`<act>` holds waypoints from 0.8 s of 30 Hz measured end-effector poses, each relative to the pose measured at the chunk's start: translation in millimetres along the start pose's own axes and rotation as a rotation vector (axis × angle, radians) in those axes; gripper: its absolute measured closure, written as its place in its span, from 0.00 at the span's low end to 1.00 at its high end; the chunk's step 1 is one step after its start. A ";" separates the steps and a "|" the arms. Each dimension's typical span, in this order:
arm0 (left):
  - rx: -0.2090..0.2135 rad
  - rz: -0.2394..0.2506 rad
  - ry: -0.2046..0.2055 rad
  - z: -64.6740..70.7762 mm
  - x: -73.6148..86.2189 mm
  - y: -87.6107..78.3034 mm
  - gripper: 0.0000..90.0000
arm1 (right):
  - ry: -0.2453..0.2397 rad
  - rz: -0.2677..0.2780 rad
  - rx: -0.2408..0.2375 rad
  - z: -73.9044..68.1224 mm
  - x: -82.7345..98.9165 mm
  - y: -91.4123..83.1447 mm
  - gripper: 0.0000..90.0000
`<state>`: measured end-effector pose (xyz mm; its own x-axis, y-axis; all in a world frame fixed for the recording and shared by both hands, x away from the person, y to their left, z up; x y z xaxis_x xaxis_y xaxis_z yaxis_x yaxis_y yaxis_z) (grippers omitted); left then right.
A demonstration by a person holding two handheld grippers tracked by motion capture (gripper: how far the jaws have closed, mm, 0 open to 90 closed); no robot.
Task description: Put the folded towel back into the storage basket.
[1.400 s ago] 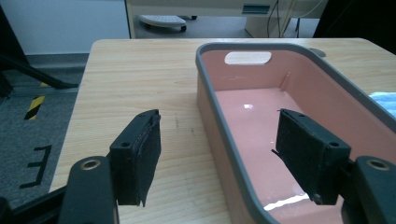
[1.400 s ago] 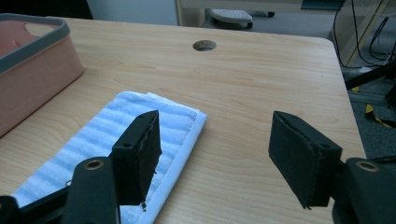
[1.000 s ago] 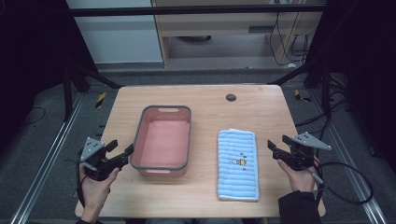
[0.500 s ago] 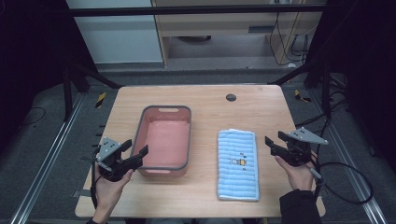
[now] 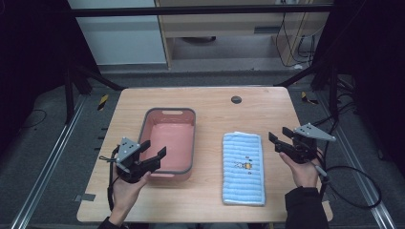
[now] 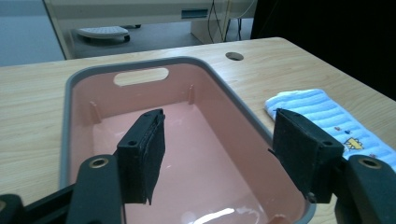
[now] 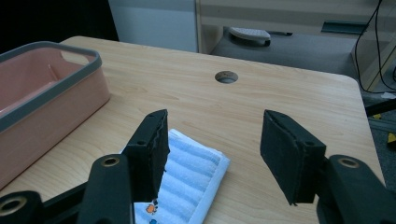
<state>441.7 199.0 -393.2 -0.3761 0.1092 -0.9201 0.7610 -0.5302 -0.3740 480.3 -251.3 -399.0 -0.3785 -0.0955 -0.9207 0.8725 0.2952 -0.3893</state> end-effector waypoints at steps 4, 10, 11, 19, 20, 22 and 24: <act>0.023 0.013 -0.001 10.6 -4.0 8.1 0.39 | 0.005 0.005 0.000 0.9 -4.4 2.0 0.47; 0.048 0.008 0.003 24.4 -3.8 20.1 0.41 | 0.009 0.011 -0.005 0.6 -10.8 4.8 0.48; 0.053 0.005 0.007 26.7 -4.0 21.8 0.42 | 0.011 0.011 -0.005 0.6 -11.7 5.2 0.48; 0.086 -0.004 0.020 43.9 -3.9 35.3 0.43 | 0.012 0.015 -0.005 0.3 -21.8 10.7 0.49; 0.090 -0.003 0.021 45.8 -3.9 36.8 0.43 | 0.013 0.016 -0.005 0.0 -22.6 11.3 0.49; 0.093 -0.002 0.024 47.9 -3.9 38.4 0.43 | 0.008 0.016 -0.007 -1.2 -24.5 13.6 0.49; 0.099 -0.002 0.022 51.3 -3.7 40.9 0.43 | 0.003 0.016 -0.006 -1.7 -25.7 15.3 0.49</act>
Point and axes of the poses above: each handheld gripper's, and its own axes: y roughly forward along the jaws, x roughly out of its underside, z roughly to its right, the point moved 2 cm from there along y, roughly forward along the jaws, and after that the axes turned 4 degrees about x, right-handed, at the moved point
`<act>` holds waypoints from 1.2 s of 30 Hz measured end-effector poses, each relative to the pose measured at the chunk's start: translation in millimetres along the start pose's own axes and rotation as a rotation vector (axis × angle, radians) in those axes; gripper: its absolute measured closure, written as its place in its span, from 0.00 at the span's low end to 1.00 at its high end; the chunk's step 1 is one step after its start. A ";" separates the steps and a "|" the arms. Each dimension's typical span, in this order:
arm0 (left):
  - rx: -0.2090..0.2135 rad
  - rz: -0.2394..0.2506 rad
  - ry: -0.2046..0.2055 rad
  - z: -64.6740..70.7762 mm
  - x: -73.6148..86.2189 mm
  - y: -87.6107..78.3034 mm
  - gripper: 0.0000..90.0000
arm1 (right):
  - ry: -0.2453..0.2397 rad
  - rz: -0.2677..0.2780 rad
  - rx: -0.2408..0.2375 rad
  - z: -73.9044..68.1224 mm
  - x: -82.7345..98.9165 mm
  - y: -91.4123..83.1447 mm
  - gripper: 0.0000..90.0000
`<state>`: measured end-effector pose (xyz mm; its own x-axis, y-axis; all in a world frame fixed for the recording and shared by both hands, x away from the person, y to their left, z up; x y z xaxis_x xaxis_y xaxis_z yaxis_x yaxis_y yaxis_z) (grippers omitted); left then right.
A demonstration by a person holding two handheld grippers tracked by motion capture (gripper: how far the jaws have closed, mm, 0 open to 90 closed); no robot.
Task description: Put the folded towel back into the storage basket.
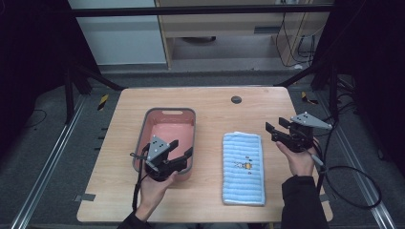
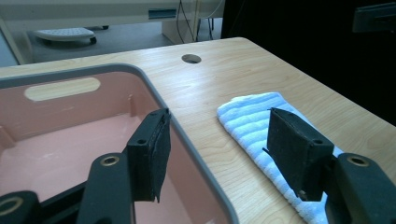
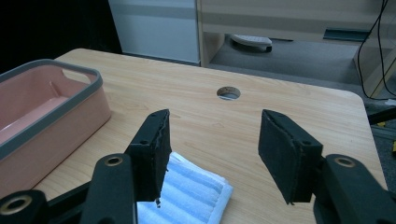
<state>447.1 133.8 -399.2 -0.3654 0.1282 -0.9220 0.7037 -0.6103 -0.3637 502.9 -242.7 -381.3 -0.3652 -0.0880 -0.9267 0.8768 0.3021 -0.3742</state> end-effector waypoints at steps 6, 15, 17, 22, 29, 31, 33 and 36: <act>0.028 0.000 0.013 13.0 -1.3 9.8 0.44 | -0.001 0.008 -0.006 -0.4 -5.6 4.1 0.49; 0.054 -0.022 0.031 31.0 3.4 25.3 0.46 | -0.002 -0.014 -0.003 4.3 -4.6 18.0 0.50; 0.056 -0.025 0.033 32.8 4.3 27.2 0.46 | -0.002 -0.018 -0.004 5.0 -3.4 20.7 0.51; 0.060 -0.053 0.050 42.7 10.7 37.8 0.47 | -0.006 -0.032 -0.003 6.6 1.2 28.7 0.53; 0.067 -0.075 0.063 55.0 20.4 48.6 0.49 | -0.016 -0.048 -0.009 8.2 8.1 37.2 0.54; 0.067 -0.077 0.064 58.4 24.0 51.2 0.49 | -0.024 -0.051 -0.013 8.2 10.4 39.6 0.54; 0.071 -0.085 0.062 61.4 27.8 54.5 0.50 | -0.019 -0.055 -0.017 8.1 12.6 41.3 0.55; 0.077 -0.102 0.069 65.3 33.9 59.5 0.50 | -0.019 -0.069 -0.017 9.0 17.0 44.6 0.55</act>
Point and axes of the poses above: each handheld gripper's, and its own axes: y roughly forward along the jaws, x roughly out of its underside, z roughly to its right, the point moved 2 cm from there along y, roughly forward along the jaws, and after that the axes turned 4 degrees about x, right-handed, at the moved point
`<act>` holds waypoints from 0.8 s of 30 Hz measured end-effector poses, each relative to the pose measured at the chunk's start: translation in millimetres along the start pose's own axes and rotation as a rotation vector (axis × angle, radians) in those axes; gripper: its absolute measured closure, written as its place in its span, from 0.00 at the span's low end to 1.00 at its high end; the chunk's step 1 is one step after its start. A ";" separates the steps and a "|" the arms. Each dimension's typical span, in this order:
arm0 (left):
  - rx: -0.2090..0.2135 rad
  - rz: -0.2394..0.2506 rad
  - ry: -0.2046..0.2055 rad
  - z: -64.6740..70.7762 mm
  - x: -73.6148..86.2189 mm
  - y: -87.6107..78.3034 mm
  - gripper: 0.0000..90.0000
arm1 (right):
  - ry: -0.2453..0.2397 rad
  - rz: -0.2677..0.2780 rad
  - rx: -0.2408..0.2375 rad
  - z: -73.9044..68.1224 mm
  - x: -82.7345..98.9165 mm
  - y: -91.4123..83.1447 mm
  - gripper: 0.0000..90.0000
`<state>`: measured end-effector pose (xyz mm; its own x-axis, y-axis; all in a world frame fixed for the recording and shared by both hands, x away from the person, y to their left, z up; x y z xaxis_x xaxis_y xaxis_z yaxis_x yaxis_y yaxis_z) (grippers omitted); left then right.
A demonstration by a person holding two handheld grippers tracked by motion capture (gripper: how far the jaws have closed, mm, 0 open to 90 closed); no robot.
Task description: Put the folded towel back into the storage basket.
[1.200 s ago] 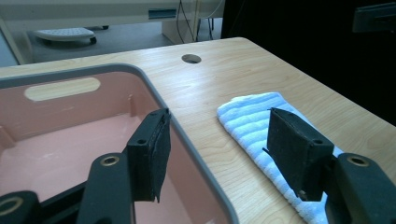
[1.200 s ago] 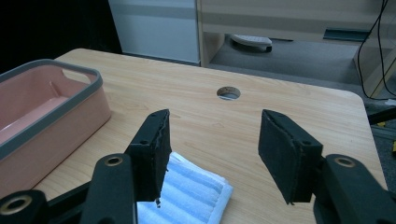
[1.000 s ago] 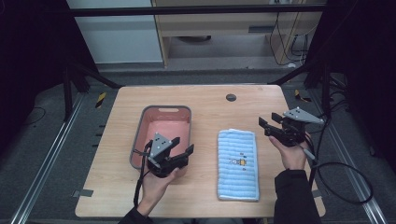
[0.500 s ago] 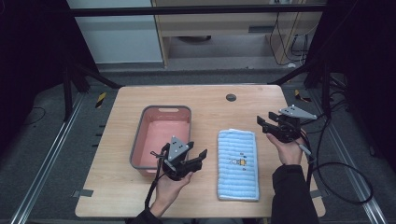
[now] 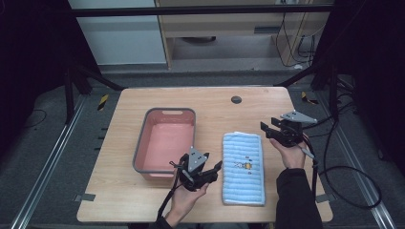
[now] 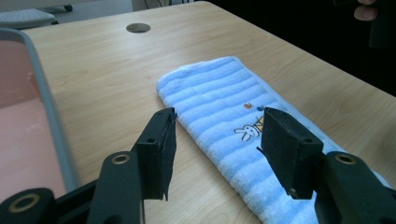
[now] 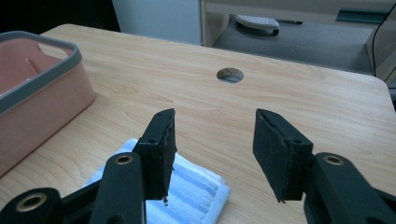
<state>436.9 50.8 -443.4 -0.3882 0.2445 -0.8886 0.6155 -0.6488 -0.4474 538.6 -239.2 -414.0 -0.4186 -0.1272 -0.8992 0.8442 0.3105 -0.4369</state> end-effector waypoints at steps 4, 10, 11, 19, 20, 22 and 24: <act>0.008 -0.017 -0.008 3.3 7.5 7.1 0.50 | 0.006 -0.014 -0.001 0.8 5.5 4.8 0.54; 0.006 -0.046 0.006 7.5 18.3 15.0 0.51 | -0.005 -0.049 0.002 2.3 15.9 13.5 0.54; 0.004 -0.051 0.009 8.3 19.7 16.1 0.51 | -0.005 -0.056 0.002 2.7 17.8 14.8 0.54; 0.003 -0.081 0.016 14.6 32.4 26.0 0.53 | -0.019 -0.098 0.003 4.5 31.8 23.9 0.56; 0.005 -0.085 0.017 14.9 33.6 26.9 0.53 | -0.021 -0.105 0.002 4.4 33.7 25.0 0.56; 0.008 -0.095 0.020 16.2 36.7 28.9 0.53 | -0.033 -0.114 0.003 4.0 36.7 26.7 0.56; 0.011 -0.102 0.021 17.6 39.4 30.7 0.54 | -0.030 -0.122 -0.001 3.3 39.5 28.2 0.57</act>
Point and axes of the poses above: each handheld gripper's, and its own axes: y roughly forward along the jaws, x roughly out of its underside, z roughly to its right, the point moved 2 cm from there along y, roughly forward along the jaws, and after that the axes turned 4 degrees about x, right-handed, at the moved point
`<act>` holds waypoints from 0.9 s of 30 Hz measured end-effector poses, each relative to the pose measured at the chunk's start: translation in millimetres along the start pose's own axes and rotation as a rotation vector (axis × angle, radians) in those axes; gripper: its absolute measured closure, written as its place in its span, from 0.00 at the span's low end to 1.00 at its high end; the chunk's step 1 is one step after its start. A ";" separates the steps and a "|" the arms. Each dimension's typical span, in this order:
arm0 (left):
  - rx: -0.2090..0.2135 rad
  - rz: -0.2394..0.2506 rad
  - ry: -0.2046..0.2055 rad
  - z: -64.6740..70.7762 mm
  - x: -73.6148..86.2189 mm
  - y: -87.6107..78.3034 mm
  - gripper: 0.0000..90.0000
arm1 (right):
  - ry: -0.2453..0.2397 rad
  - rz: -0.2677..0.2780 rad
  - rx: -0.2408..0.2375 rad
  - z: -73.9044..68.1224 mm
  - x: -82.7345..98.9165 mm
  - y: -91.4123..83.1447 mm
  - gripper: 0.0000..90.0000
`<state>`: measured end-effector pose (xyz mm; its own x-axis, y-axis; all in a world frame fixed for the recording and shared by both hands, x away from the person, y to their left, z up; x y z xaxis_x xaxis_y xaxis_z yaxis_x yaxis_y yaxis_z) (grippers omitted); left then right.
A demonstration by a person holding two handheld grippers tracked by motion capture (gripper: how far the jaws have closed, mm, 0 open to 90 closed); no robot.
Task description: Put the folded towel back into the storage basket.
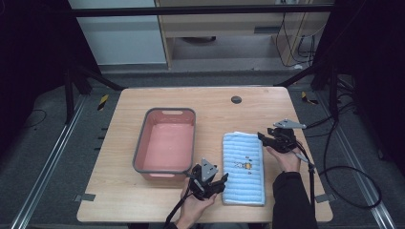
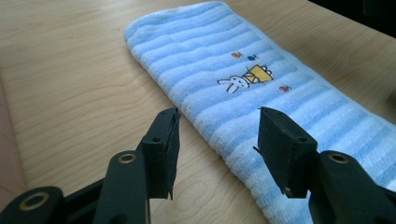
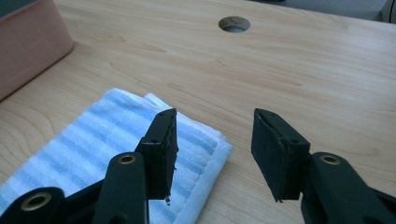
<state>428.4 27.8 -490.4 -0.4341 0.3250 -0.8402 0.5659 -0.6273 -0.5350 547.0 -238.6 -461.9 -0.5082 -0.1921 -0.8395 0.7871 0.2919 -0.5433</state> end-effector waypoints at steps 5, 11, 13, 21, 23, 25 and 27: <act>0.009 -0.022 0.000 4.0 6.5 5.3 0.55 | -0.002 -0.028 -0.003 -1.2 6.3 5.8 0.57; 0.014 -0.050 0.008 7.9 14.5 11.9 0.55 | -0.004 -0.048 -0.008 -2.1 12.3 12.6 0.58; 0.017 -0.055 0.011 9.4 16.6 13.6 0.55 | -0.007 -0.054 -0.011 -3.7 13.3 13.9 0.59; 0.006 -0.064 0.008 12.7 21.7 18.4 0.56 | -0.029 -0.092 -0.021 -7.2 20.3 24.2 0.60; 0.004 -0.067 0.002 13.1 22.5 19.3 0.56 | -0.029 -0.098 -0.022 -7.8 21.7 26.8 0.60; 0.000 -0.072 0.002 13.3 22.5 19.3 0.56 | -0.029 -0.107 -0.025 -8.9 23.2 29.3 0.60; -0.009 -0.079 0.003 13.5 22.7 19.7 0.56 | -0.029 -0.115 -0.033 -10.4 24.4 31.6 0.61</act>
<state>420.2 13.3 -518.8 -0.4758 0.3753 -0.7954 0.5359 -0.5935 -0.6005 555.8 -224.4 -499.6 -0.5838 -0.2525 -0.7716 0.7120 0.2973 -0.6361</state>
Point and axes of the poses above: each handheld gripper's, and its own axes: y roughly forward along the jaws, x roughly out of its underside, z roughly to its right, the point moved 2 cm from there along y, roughly forward along the jaws, and after that the axes turned 4 degrees about x, right-handed, at the moved point
